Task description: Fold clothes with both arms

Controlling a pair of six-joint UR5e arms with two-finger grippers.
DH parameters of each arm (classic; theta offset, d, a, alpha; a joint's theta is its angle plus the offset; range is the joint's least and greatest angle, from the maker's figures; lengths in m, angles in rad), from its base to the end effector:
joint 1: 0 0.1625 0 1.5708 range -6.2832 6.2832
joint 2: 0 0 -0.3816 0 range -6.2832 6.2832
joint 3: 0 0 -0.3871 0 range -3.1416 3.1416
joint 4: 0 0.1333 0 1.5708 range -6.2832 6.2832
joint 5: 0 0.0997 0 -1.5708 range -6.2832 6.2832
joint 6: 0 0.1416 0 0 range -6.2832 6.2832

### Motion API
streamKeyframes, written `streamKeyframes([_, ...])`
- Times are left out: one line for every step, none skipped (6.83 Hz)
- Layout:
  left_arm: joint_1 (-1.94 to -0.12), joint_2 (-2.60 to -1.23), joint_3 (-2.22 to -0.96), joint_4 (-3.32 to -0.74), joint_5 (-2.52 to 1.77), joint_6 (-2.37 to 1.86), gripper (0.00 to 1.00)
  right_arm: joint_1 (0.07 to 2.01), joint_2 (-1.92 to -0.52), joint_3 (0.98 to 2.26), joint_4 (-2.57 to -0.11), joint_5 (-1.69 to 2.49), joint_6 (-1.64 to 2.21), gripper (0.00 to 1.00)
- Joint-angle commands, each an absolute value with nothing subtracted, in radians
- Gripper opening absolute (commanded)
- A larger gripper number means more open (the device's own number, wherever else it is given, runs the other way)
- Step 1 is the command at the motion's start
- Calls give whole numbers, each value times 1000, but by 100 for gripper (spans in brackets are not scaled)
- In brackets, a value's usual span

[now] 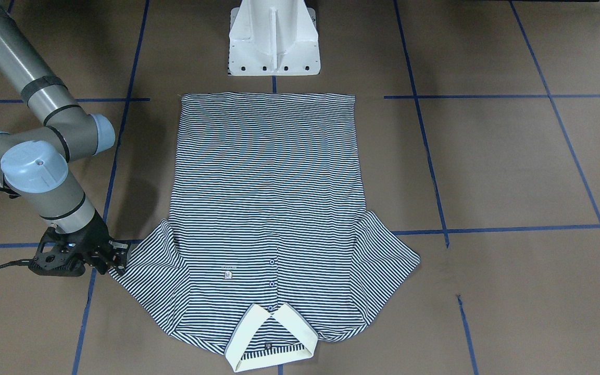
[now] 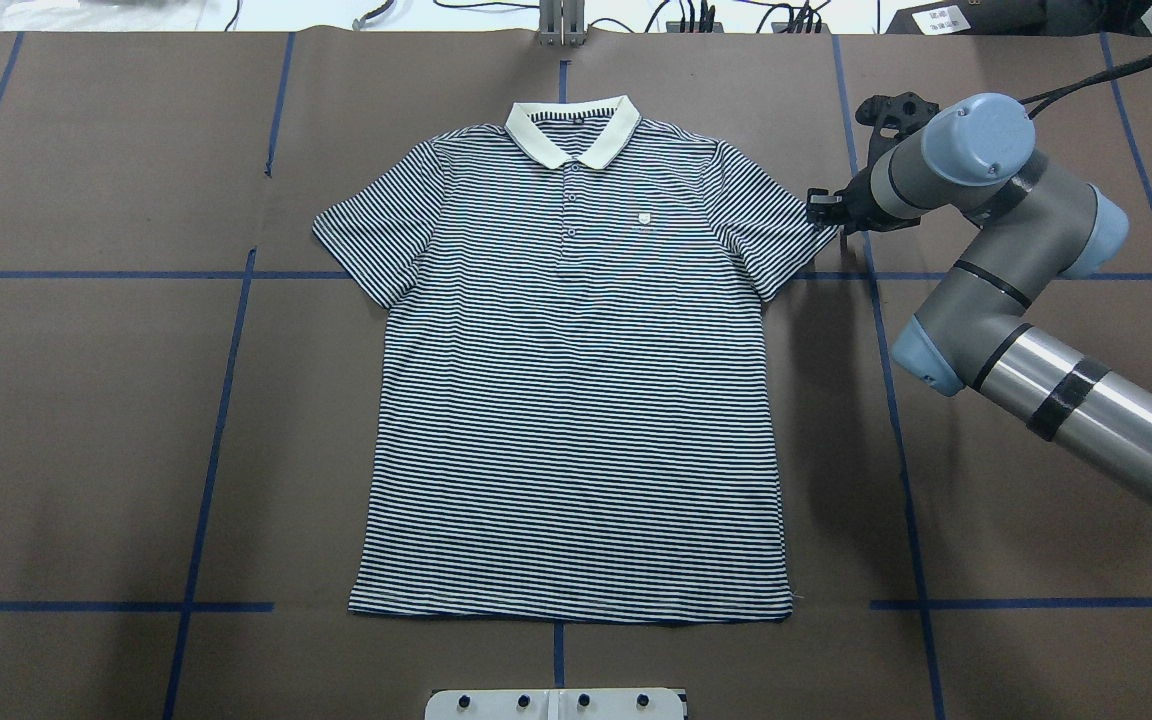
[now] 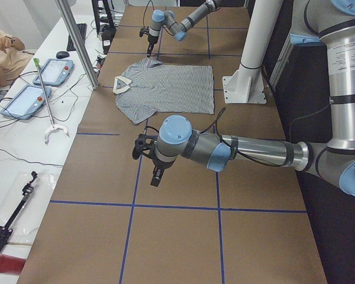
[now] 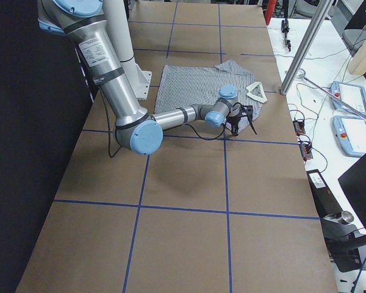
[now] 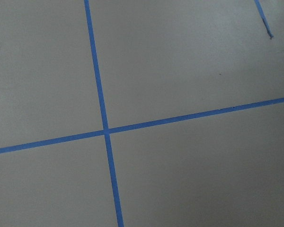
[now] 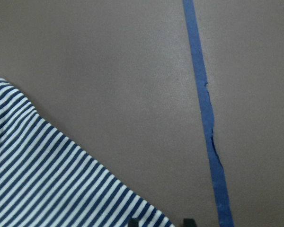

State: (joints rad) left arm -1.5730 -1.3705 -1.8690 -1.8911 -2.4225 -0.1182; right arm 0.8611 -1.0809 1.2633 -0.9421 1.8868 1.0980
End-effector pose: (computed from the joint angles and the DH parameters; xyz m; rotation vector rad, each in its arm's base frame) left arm -0.0277 -0.4383 0.5434 0.3428 0.8592 0.0664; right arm -0.4056 -0.6093 0.4494 0.2634 -0.8179 0.2361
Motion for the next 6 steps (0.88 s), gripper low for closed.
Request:
streamKeyframes([-1575, -1338, -1908, -1896, -2424, -121, 100, 861, -1083, 1264, -939, 1888, 1091, 0])
streamKeyframes([-1575, -1325, -1908, -1898, -2424, -118, 100, 861, -1080, 1278, -937, 1896, 1092, 0])
streamKeyframes([-1575, -1325, -1908, -1898, -2424, -118, 100, 861, -1066, 1311, -943, 1899, 1100, 0])
streamKeyframes([-1575, -1324, -1907, -1898, -2424, -118, 100, 844, -996, 1333, -962, 1920, 1130, 0])
streamKeyframes([-1575, -1324, -1904, -1898, -2424, -117, 100, 801, -939, 1330, -975, 1931, 1228, 0])
streamKeyframes([-1575, -1324, -1902, -1898, -2424, -117, 100, 764, -880, 1300, -982, 1910, 1309, 0])
